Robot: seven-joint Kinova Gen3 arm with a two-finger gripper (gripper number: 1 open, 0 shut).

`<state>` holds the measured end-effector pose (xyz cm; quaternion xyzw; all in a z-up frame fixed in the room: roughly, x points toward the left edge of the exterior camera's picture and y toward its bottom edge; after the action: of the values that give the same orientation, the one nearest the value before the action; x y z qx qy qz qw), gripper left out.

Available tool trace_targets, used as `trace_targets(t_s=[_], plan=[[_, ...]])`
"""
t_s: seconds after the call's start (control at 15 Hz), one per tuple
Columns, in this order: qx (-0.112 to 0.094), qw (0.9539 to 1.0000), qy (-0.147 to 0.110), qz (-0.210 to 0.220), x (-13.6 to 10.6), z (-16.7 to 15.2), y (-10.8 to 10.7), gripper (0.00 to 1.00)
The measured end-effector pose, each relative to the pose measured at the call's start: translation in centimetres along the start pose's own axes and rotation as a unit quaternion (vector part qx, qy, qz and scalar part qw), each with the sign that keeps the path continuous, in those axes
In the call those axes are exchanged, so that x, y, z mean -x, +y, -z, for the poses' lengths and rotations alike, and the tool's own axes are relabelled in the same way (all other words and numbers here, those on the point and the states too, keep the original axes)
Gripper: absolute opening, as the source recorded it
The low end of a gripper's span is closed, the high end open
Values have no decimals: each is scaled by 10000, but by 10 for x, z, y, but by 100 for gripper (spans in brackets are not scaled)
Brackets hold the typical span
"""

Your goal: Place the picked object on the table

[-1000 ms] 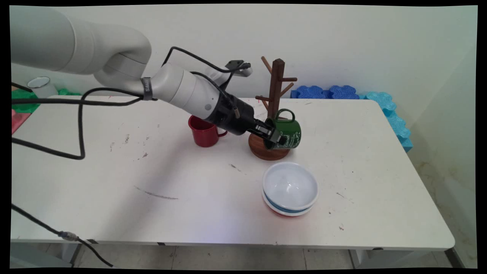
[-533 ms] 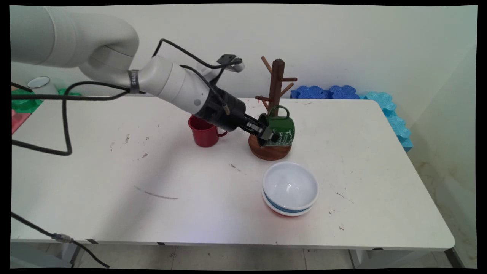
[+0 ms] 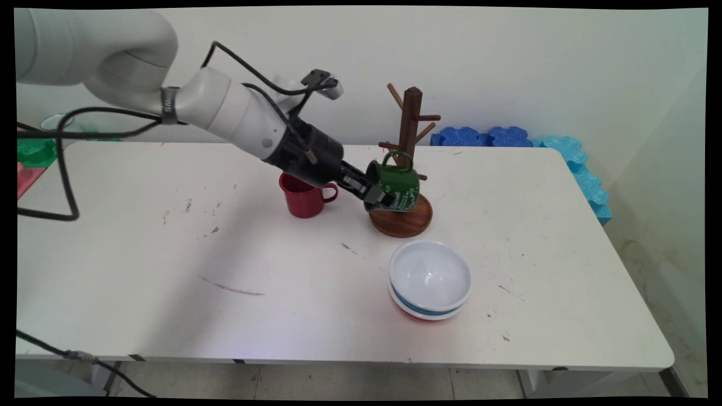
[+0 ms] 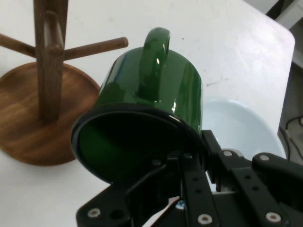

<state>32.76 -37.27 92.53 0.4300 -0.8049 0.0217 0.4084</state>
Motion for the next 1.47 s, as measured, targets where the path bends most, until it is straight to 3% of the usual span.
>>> trace_targets(t_s=[0.4, 0.73, 1.2, 1.47], plan=[[-241, 9985, -165, -453, 0, 31, -5, 0], [-495, 9945, -400, -832, 3, 54, -9, 0], [-904, 9826, -935, -1328, 17, 76, -12, 0], [-1130, 9731, -1261, -1561, 29, 83, -10, 0]])
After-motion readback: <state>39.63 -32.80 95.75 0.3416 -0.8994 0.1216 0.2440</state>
